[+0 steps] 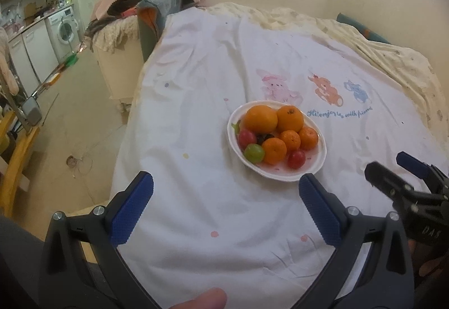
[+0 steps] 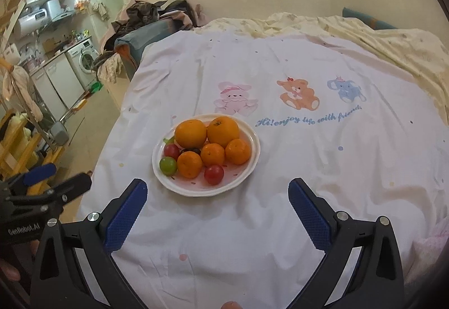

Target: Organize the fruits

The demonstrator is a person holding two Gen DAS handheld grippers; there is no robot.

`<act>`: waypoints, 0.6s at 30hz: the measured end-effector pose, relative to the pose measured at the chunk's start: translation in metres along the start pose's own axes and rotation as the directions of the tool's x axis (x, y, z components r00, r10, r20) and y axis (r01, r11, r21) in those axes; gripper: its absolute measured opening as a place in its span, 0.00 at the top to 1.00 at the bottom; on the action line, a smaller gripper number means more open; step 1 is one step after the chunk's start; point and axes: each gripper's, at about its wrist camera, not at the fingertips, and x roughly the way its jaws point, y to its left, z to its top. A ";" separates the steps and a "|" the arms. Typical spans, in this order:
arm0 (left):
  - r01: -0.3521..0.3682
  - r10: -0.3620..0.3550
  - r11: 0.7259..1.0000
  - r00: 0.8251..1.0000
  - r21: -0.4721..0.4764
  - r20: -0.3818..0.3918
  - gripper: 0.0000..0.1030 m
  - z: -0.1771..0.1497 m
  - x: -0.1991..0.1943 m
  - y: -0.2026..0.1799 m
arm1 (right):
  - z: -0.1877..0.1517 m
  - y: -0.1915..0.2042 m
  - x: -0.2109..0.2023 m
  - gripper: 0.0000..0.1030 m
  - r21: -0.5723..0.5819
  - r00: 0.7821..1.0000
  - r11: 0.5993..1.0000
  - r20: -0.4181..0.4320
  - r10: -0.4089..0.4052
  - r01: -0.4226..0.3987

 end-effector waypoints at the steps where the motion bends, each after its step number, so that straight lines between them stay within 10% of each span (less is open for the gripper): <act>1: -0.001 0.001 1.000 1.000 0.000 0.002 0.01 0.000 0.000 0.000 | 0.000 0.001 0.000 0.00 -0.005 1.000 1.000 0.000 -0.001 0.001; 18: 0.008 -0.008 1.000 1.000 -0.028 -0.014 0.01 0.000 0.002 0.005 | 0.002 -0.003 -0.002 0.00 0.014 1.000 1.000 0.006 -0.014 0.014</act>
